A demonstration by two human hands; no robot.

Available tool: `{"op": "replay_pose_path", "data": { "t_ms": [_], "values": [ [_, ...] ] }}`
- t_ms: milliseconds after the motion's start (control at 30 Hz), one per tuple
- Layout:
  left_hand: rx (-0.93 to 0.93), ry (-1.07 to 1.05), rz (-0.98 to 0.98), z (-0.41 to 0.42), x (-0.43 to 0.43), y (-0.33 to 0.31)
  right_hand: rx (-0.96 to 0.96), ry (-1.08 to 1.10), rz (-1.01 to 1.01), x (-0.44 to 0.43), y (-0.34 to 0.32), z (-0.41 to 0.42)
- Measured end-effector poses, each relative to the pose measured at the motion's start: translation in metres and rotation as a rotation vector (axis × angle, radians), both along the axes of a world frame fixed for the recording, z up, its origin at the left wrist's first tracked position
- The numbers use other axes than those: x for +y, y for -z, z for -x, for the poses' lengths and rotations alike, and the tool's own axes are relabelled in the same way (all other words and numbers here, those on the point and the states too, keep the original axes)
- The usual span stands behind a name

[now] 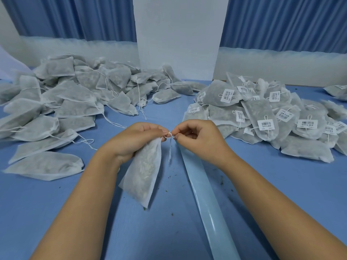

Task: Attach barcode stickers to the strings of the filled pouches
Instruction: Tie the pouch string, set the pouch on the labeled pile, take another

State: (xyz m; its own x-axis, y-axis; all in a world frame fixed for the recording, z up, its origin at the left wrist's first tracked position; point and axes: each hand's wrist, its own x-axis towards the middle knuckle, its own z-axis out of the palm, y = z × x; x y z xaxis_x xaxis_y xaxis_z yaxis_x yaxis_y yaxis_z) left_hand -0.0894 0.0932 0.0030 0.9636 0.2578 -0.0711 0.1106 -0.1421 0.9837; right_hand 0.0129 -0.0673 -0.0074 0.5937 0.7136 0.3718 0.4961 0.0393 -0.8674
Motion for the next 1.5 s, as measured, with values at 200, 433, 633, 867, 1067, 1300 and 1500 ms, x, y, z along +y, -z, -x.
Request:
{"op": "replay_pose_path", "data": {
  "t_ms": [200, 433, 633, 867, 1067, 1300, 1500],
  "values": [
    [0.000, -0.015, -0.008, 0.000, 0.002, 0.001, 0.060, -0.068, -0.030, -0.002, 0.001, 0.001],
    [0.074, 0.017, -0.134, 0.002, 0.004, 0.003, 0.054, 0.014, -0.012, 0.001, 0.002, -0.003],
    [0.093, -0.003, -0.292, -0.002, -0.003, 0.008, 0.076, 0.013, -0.019, 0.001, 0.001, -0.003],
    [0.016, 0.036, -0.346, -0.002, -0.004, 0.008, 0.234, 0.046, -0.084, 0.002, -0.002, -0.007],
    [-0.041, 0.052, -0.367, -0.003, -0.009, 0.005, 0.358, 0.068, -0.123, 0.002, -0.005, -0.006],
    [-0.161, 0.044, -0.494, -0.008, -0.016, 0.010, 0.381, 0.186, -0.132, 0.004, -0.006, -0.008],
    [-0.239, 0.015, -0.651, -0.007, -0.022, 0.011, 0.381, 0.223, -0.101, 0.006, -0.003, -0.005]
  ]
}}
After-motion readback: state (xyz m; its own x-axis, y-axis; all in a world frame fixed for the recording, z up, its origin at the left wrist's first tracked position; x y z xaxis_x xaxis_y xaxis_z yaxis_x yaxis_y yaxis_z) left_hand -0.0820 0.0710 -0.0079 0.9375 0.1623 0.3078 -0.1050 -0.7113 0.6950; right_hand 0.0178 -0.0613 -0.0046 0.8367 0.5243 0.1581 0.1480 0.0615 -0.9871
